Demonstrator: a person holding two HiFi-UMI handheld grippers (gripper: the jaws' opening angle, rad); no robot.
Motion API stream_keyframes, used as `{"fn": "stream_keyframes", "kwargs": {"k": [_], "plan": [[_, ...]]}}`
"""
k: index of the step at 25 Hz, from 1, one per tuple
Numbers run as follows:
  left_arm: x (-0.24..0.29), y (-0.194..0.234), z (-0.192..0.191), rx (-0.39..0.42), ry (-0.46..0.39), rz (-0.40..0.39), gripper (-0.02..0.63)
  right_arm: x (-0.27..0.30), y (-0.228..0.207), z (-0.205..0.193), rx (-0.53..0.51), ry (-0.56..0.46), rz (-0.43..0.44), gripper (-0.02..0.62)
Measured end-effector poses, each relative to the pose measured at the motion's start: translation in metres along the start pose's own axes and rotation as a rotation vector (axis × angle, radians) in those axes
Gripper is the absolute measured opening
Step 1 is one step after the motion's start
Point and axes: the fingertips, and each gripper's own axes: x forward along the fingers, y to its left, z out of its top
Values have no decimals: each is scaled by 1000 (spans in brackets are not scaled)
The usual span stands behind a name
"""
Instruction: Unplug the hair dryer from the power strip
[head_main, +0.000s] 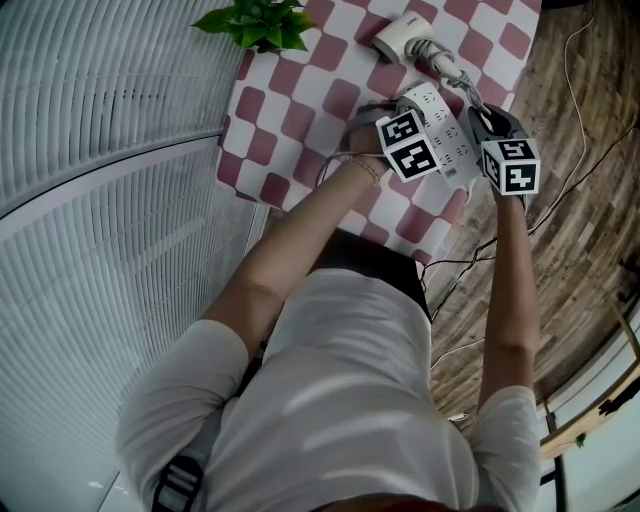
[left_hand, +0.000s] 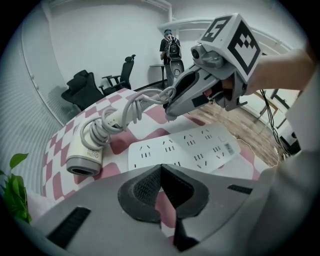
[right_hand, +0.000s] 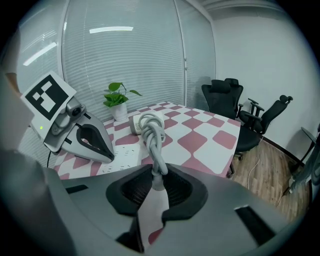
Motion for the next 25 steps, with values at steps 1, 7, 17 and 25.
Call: {"fn": "stream_keyframes", "kwargs": {"k": [1,7,17,25], "plan": [[0,0,0,-1,-1,0,29,1,-1,-2,3,3,0,81],[-1,1,0,-2,1,-2,29,7,-2,-14,19,16,-2,81],[0,1,0,-15,1,-15,29,9,-2,-20,33,-4,-15,87],[-3,-4,1,49,-4,-13,29,-3,-6,-24,73,-29,-60,150]]}}
